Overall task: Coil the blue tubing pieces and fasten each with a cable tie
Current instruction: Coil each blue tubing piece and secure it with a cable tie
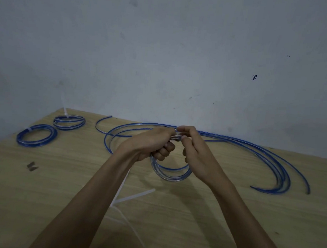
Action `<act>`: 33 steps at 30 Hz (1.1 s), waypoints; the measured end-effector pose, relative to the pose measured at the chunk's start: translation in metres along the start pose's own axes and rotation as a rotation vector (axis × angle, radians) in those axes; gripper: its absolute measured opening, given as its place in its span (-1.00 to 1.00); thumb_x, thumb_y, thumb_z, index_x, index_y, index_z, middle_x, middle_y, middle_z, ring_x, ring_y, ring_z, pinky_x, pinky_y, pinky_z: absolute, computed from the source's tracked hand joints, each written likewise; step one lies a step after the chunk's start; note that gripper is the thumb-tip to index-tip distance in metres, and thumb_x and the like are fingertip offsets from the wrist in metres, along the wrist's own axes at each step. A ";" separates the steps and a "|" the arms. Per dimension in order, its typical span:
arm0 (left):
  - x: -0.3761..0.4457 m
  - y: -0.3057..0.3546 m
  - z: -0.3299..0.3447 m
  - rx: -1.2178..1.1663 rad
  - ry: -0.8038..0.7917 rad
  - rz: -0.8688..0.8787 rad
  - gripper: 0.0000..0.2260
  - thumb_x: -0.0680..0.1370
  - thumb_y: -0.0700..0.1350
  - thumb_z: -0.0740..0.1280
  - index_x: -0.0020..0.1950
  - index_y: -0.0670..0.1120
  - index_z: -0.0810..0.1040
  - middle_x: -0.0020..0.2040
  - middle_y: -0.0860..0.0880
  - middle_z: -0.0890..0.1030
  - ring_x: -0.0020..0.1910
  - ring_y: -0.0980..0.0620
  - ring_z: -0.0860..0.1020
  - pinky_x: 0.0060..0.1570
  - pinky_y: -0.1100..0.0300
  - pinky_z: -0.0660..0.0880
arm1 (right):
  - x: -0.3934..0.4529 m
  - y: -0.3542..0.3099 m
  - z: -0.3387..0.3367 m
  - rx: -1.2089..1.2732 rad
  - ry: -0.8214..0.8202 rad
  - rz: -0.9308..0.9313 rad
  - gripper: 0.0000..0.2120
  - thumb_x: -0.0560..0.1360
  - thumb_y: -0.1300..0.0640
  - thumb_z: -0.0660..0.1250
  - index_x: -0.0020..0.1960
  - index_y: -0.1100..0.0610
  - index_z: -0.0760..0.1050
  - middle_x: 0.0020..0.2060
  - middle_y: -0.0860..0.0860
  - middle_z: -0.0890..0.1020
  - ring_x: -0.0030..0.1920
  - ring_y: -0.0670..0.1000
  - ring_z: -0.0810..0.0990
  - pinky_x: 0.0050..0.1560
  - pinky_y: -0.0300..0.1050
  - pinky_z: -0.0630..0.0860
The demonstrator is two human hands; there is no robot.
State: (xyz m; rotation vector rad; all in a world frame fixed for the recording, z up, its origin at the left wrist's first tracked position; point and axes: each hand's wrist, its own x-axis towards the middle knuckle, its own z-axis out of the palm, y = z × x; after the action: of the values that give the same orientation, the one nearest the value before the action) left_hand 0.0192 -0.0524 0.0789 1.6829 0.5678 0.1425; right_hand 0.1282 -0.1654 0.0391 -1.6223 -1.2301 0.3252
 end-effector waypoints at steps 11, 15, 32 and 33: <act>0.007 -0.002 0.012 0.051 0.176 0.160 -0.93 0.68 -0.13 0.01 0.02 -0.01 0.22 -0.33 0.00 0.32 -0.48 0.11 0.20 -0.49 0.23 0.17 | -0.003 -0.019 -0.002 0.122 0.101 0.209 -0.71 0.67 -0.07 0.20 -0.05 0.11 0.51 -0.37 0.00 0.52 -0.45 -0.10 0.34 -0.41 -0.19 0.29; 0.007 -0.004 0.018 0.091 0.176 0.222 -0.91 0.67 -0.19 0.01 0.03 -0.01 0.23 -0.32 -0.03 0.30 -0.45 0.07 0.19 -0.48 0.19 0.15 | -0.003 -0.021 -0.010 0.245 0.068 0.318 -0.75 0.64 0.03 0.24 -0.13 0.12 0.54 -0.39 -0.01 0.50 -0.50 -0.12 0.29 -0.49 -0.25 0.23; 0.015 -0.011 0.034 0.333 0.476 0.356 -0.47 0.71 0.17 -0.06 -0.32 -0.12 0.31 -0.45 -0.06 0.30 -0.53 0.06 0.23 -0.38 0.13 0.21 | -0.001 -0.016 -0.014 0.074 0.170 0.171 -0.74 0.67 0.04 0.17 -0.12 0.16 0.46 -0.32 0.04 0.57 -0.47 -0.07 0.42 -0.40 -0.19 0.39; 0.015 -0.011 0.033 0.331 0.468 0.342 -0.46 0.71 0.17 -0.06 -0.32 -0.13 0.34 -0.46 -0.04 0.30 -0.55 0.07 0.23 -0.39 0.13 0.22 | -0.001 -0.013 -0.015 -0.024 0.146 0.099 -0.76 0.67 -0.01 0.20 -0.04 0.11 0.51 -0.29 -0.03 0.60 -0.44 -0.15 0.47 -0.35 -0.28 0.42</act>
State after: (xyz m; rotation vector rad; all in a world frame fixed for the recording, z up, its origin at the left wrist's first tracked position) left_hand 0.0424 -0.0737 0.0580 2.0755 0.6690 0.7385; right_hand 0.1311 -0.1754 0.0564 -1.7005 -1.0490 0.2496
